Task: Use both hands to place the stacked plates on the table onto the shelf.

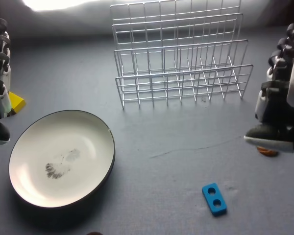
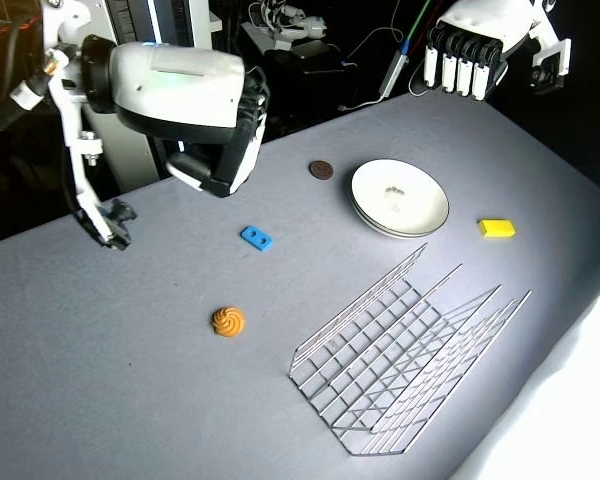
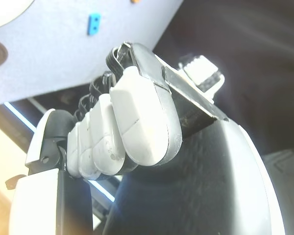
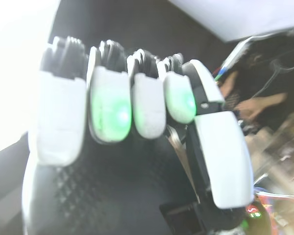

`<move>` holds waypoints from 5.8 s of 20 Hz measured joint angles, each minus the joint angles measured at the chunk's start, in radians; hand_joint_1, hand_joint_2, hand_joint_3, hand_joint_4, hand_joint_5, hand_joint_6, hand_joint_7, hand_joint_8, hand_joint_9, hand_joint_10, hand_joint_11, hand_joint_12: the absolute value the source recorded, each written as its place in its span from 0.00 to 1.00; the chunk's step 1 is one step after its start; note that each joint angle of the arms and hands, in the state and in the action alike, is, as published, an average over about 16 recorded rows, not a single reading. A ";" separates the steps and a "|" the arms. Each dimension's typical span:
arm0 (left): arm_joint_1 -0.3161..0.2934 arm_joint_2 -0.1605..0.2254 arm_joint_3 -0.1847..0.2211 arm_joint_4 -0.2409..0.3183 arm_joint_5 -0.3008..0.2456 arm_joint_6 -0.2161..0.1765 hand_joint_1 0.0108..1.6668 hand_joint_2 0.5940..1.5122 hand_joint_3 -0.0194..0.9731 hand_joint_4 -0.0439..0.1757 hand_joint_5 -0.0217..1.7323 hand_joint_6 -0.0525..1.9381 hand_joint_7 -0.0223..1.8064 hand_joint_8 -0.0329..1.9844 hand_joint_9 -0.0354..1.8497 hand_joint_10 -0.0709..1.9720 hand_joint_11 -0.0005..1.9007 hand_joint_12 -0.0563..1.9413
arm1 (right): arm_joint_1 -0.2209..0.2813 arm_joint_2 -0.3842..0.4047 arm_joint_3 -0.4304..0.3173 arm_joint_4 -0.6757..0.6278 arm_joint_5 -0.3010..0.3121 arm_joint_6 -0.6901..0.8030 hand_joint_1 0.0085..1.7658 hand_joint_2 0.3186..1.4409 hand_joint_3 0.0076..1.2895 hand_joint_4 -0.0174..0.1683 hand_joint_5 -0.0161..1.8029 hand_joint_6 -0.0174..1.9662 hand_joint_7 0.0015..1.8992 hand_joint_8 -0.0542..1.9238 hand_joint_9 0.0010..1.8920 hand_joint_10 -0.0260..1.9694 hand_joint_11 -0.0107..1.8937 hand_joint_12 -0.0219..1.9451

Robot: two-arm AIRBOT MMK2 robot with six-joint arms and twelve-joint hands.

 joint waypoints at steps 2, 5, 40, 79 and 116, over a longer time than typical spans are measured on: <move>-0.001 -0.001 0.000 0.000 0.000 -0.002 0.14 0.58 0.07 0.36 0.39 0.39 0.40 0.39 0.44 0.40 0.45 0.41 | 0.002 -0.001 -0.005 0.000 0.001 -0.001 0.10 0.77 0.04 0.22 0.41 0.43 0.44 0.43 0.45 0.42 0.51 0.40; -0.004 -0.005 0.000 0.007 0.000 -0.010 0.11 0.58 0.07 0.32 0.30 0.30 0.31 0.30 0.34 0.31 0.34 0.32 | 0.005 -0.002 -0.011 0.003 0.001 -0.006 0.08 0.77 0.03 0.19 0.31 0.33 0.33 0.33 0.34 0.33 0.39 0.31; 0.482 -0.217 0.280 -0.033 0.028 0.155 0.00 0.57 0.04 0.18 0.03 0.02 0.02 0.01 0.03 0.04 0.01 0.02 | 0.039 -0.040 -0.035 0.326 -0.121 -0.225 0.64 0.64 0.01 0.12 0.02 0.02 0.01 0.03 0.01 0.02 0.02 0.01; 0.609 -0.302 0.296 -0.093 0.115 0.157 0.00 0.57 0.04 0.18 0.02 0.02 0.01 0.01 0.03 0.04 0.01 0.03 | 0.043 -0.161 -0.006 0.251 -0.203 -0.427 0.66 0.62 0.01 0.12 0.02 0.02 0.01 0.03 0.01 0.02 0.02 0.10; 0.551 -0.285 0.202 -0.065 0.176 0.110 0.00 0.57 0.04 0.19 0.03 0.03 0.01 0.01 0.03 0.04 0.01 0.03 | 0.071 -0.831 0.451 0.370 -0.381 -0.650 0.74 0.69 0.01 0.11 0.33 0.08 0.34 0.09 0.37 0.10 0.18 0.63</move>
